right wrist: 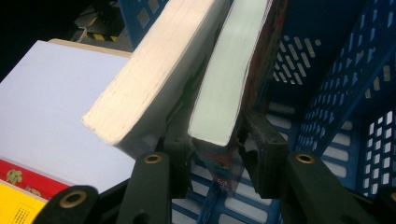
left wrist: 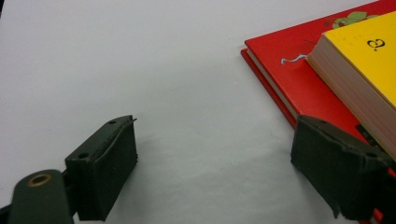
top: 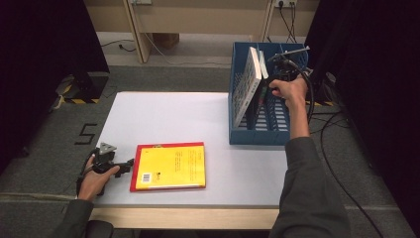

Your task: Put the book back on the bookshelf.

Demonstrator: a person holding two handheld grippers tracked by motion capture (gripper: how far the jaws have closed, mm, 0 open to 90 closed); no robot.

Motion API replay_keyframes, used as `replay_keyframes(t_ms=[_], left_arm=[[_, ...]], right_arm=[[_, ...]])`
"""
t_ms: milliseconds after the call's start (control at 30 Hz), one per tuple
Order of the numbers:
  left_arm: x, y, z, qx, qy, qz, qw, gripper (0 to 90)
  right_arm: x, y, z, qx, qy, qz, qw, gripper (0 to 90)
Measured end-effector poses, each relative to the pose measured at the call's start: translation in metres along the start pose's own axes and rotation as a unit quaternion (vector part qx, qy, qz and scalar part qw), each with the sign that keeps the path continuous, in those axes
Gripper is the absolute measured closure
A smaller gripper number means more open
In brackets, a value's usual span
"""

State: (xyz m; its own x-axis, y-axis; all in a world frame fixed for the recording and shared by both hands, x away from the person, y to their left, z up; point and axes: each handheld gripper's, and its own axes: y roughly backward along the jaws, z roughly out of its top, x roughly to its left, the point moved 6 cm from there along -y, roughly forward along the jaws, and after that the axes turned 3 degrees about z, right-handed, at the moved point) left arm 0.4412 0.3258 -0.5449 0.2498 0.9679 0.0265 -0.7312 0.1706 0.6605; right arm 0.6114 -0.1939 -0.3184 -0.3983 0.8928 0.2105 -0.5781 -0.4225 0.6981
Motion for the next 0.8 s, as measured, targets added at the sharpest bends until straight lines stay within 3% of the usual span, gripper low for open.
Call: replay_keyframes(t_ms=[167, 267, 467, 633, 800], left_arm=[[0.0, 0.0, 0.0, 0.0, 0.0, 0.0, 1.0, 13.3], [0.0, 0.0, 0.0, 0.0, 0.0, 0.0, 1.0, 13.3], [0.0, 0.0, 0.0, -0.001, 0.001, -0.002, 1.0, 13.3], [0.0, 0.0, 0.0, 0.0, 0.002, -0.003, 1.0, 13.2], [0.0, 0.0, 0.0, 0.0, 0.002, -0.004, 1.0, 13.2]], right_arm=[[0.001, 0.006, -0.005, -0.009, 0.002, 0.004, 1.0, 58.4], [0.0, 0.015, -0.01, -0.02, 0.0, -0.002, 0.9998, 55.1], [0.003, 0.035, -0.023, -0.034, 0.004, 0.007, 0.9994, 47.5], [0.005, 0.045, -0.043, -0.036, 0.016, 0.016, 0.9991, 45.1], [0.015, 0.043, -0.07, -0.02, 0.032, 0.03, 0.9988, 42.1]])
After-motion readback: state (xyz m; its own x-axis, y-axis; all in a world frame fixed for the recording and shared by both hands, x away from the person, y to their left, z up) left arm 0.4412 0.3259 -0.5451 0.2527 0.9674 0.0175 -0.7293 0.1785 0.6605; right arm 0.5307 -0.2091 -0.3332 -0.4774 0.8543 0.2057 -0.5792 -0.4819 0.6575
